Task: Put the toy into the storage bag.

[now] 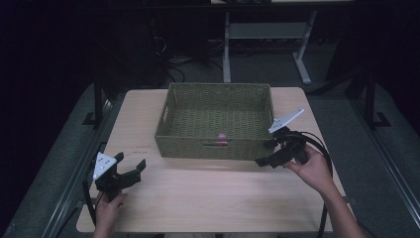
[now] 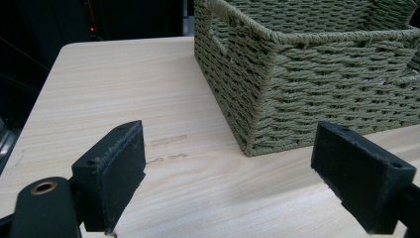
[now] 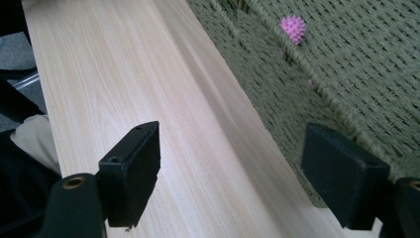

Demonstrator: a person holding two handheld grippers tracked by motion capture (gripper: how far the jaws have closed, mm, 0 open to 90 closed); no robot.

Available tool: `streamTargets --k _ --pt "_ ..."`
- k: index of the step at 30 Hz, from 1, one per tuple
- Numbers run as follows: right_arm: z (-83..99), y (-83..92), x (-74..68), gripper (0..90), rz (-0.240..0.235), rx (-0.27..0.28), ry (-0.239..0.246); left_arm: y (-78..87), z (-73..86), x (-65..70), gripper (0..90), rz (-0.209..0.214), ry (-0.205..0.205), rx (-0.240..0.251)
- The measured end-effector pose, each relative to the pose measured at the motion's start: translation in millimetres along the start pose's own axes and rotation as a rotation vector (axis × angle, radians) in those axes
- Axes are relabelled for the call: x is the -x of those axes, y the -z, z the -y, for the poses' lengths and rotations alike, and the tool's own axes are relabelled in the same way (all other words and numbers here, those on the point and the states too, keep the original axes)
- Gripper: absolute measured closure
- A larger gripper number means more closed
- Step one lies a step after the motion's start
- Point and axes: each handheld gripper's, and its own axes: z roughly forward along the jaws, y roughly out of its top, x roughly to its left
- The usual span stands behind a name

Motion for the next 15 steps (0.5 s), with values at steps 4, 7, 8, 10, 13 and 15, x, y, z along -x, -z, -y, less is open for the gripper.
streamTargets --k 4,7,8,10,13,15 --pt "1.6 -0.7 -1.8 22.9 -0.001 -0.002 0.004 0.2 0.0 -0.1 12.9 -0.002 0.000 0.001" --pt "3.8 -2.0 -3.5 22.9 -0.003 -0.004 0.004 0.5 0.1 -0.6 13.0 -0.002 0.002 0.002" --pt "4.6 -2.4 -3.5 22.9 -0.001 -0.003 0.007 0.6 0.1 -0.8 13.0 -0.002 0.003 0.003" --pt "8.9 -4.9 -2.3 22.8 -0.008 -0.010 -0.005 0.8 0.0 -0.8 13.0 0.000 0.005 0.004" --pt "14.3 -7.2 -2.5 22.8 -0.011 -0.013 -0.011 0.7 0.0 -0.6 12.9 0.000 0.004 0.004" --pt "16.7 -8.1 -2.8 22.7 -0.013 -0.011 -0.013 0.8 0.0 -0.8 12.9 0.000 0.004 0.001"
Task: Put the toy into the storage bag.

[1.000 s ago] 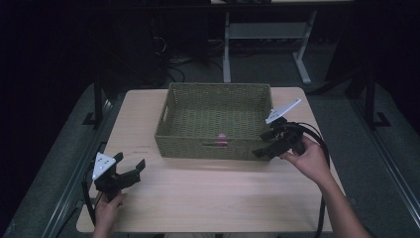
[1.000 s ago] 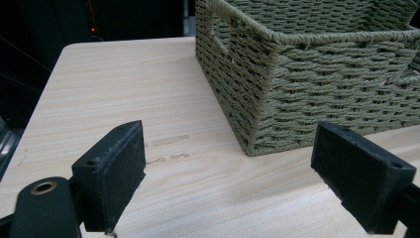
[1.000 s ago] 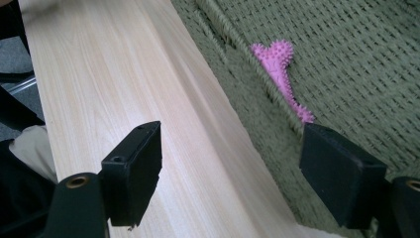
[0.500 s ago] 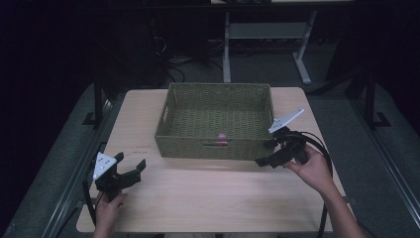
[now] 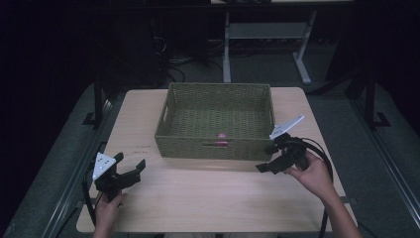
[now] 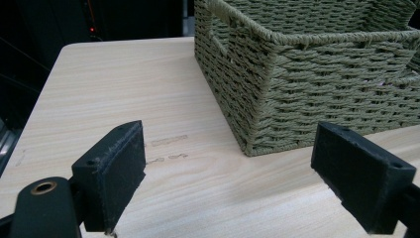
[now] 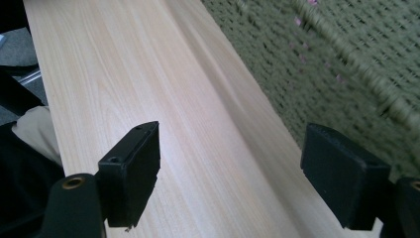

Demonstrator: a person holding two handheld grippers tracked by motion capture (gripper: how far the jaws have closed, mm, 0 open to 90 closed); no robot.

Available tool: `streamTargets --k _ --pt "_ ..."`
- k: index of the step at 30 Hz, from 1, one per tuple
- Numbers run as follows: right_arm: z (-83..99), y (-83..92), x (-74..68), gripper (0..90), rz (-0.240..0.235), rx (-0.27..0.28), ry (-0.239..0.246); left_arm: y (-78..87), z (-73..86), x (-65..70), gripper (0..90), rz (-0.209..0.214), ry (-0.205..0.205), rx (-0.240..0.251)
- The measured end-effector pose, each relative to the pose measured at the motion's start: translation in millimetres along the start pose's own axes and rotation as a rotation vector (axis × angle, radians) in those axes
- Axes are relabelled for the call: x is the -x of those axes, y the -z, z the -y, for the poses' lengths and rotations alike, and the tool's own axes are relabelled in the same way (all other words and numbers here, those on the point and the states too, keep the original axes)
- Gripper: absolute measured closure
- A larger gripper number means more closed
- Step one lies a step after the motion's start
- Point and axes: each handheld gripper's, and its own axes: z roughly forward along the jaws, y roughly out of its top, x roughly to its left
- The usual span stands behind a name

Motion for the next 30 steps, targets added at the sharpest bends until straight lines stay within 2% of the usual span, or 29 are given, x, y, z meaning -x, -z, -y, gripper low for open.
streamTargets --k 17,24,27,30 --pt "35.3 -7.1 -3.9 22.8 -0.002 0.010 -0.034 -0.2 -0.4 2.4 13.0 0.012 -0.004 0.000" --pt "49.4 -12.4 -6.2 22.8 -0.029 0.007 -0.050 -0.6 -0.4 3.0 12.9 0.021 -0.004 -0.001" --pt "54.1 -12.6 -8.9 22.8 -0.020 0.005 -0.051 -0.9 -0.4 3.6 12.9 0.025 -0.006 -0.002" --pt "66.0 -10.8 -12.6 23.1 -0.008 0.033 -0.065 -1.4 -0.4 4.6 13.0 0.031 -0.007 -0.004"
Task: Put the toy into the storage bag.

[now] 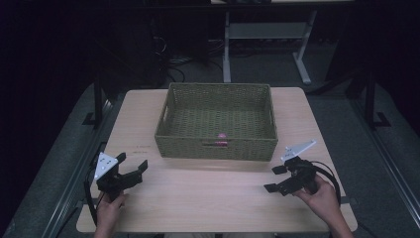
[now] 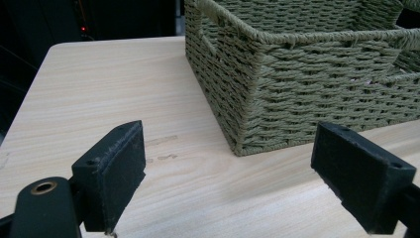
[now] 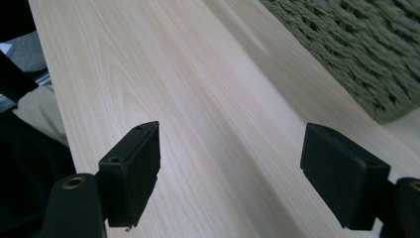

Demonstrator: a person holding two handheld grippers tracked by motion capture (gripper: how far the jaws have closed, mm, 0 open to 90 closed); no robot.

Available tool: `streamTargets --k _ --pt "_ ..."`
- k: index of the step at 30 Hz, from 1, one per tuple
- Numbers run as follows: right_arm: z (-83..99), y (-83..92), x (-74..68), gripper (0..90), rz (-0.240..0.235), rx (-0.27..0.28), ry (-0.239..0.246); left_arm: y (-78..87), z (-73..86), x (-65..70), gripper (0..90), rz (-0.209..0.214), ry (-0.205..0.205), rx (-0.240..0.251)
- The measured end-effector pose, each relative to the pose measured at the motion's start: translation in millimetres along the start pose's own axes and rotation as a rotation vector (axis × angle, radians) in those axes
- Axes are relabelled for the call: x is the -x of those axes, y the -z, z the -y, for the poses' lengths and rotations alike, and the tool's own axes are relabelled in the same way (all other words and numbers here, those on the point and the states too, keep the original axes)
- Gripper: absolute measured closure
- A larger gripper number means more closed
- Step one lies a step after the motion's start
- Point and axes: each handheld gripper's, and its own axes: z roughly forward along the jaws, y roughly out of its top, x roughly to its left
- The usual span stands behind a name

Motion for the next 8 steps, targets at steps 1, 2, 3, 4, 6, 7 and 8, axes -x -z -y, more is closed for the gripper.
streamTargets --k 1,2,3,4,6,7,8 --pt "3.7 0.6 -0.5 23.1 0.006 0.012 -0.008 -0.2 -0.1 0.1 13.0 0.006 0.004 -0.002" --pt "7.7 1.1 -1.5 23.0 0.021 0.023 -0.018 -0.2 -0.3 0.1 13.0 0.016 0.007 -0.006" --pt "11.8 1.6 -4.0 23.0 0.036 0.033 -0.023 -0.4 -0.5 0.0 13.0 0.025 0.008 -0.007" --pt "16.5 2.1 -7.3 23.0 0.047 0.050 -0.022 -0.4 -0.7 0.2 12.9 0.034 0.009 -0.006" --pt "28.6 2.6 -15.5 23.0 0.071 0.099 -0.019 -0.6 -0.8 0.5 13.0 0.036 0.007 -0.005" --pt "28.6 2.6 -15.5 23.0 0.071 0.099 -0.019 -1.0 -0.9 0.9 13.0 0.036 0.007 -0.005" --pt "41.4 1.7 -21.8 22.8 0.108 0.147 -0.021 -1.7 -0.9 1.6 13.0 0.031 0.005 -0.008"
